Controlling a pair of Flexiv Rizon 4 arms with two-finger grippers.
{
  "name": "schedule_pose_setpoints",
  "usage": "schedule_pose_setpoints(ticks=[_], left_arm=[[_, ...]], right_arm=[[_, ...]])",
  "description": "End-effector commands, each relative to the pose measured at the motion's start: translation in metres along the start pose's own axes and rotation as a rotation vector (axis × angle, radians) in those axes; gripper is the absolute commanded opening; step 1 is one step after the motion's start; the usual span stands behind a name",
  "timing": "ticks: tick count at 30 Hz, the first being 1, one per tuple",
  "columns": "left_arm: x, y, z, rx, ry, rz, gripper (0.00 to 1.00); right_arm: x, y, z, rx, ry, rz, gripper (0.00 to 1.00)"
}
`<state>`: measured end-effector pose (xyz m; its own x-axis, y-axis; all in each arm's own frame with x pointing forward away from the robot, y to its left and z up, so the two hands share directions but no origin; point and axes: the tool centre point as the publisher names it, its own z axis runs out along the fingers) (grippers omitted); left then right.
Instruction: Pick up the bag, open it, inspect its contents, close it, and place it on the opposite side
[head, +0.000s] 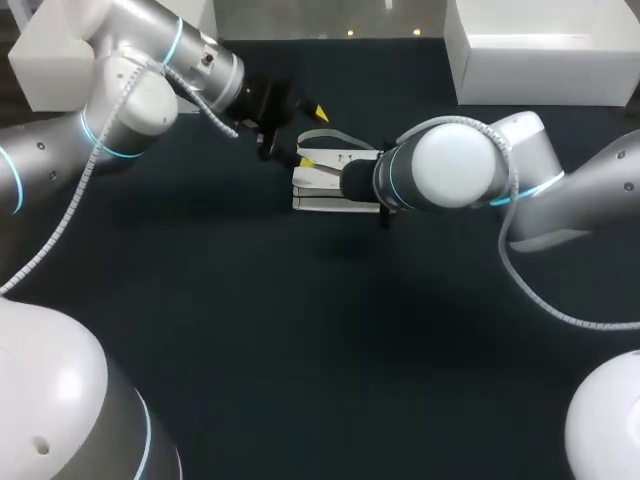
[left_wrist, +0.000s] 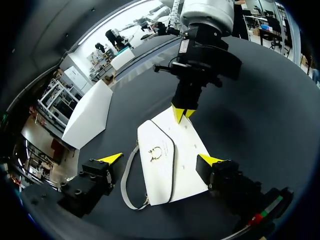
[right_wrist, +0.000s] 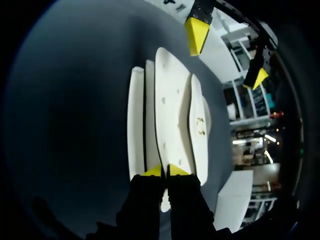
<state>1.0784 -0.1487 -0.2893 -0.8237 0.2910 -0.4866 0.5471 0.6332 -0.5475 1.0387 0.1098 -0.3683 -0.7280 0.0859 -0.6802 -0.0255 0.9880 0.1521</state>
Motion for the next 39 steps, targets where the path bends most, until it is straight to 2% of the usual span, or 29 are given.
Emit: schedule_pose_setpoints(ticks=[1,2,3,4,7,12,14,18,30,39], left_arm=[[0.001,0.007,0.009,0.025,0.007,0.019,1.0],[0.0,0.007,0.011,0.023,0.012,0.019,1.0],[-0.001,0.008,0.013,0.022,0.026,0.025,0.92],[-0.002,0.009,0.015,0.021,0.026,0.033,0.9],[-0.002,0.01,0.021,0.006,0.043,0.056,0.87],[0.002,0.016,0.029,0.005,0.047,0.071,0.89],[0.004,0.019,0.032,-0.002,0.047,0.076,0.83],[0.005,0.022,0.034,0.001,0.049,0.077,0.78],[0.003,0.023,0.047,-0.052,0.053,0.133,0.48],[0.006,0.026,0.053,-0.056,0.055,0.15,0.43]], right_arm=[[0.002,-0.001,0.001,-0.006,-0.005,0.001,0.0],[0.002,-0.001,0.001,-0.006,-0.005,0.001,0.0],[0.002,-0.001,0.001,-0.006,-0.005,0.001,0.0],[0.002,-0.001,0.001,-0.006,-0.005,0.001,0.0],[0.002,-0.001,0.001,-0.006,-0.005,0.001,0.0],[0.002,-0.001,0.001,-0.006,-0.005,0.001,0.0],[0.002,-0.001,0.001,-0.006,-0.005,0.001,0.0],[0.002,-0.001,0.001,-0.006,-0.005,0.001,0.0],[0.002,-0.001,0.001,-0.006,-0.005,0.001,0.0],[0.002,-0.001,0.001,-0.006,-0.005,0.001,0.0]])
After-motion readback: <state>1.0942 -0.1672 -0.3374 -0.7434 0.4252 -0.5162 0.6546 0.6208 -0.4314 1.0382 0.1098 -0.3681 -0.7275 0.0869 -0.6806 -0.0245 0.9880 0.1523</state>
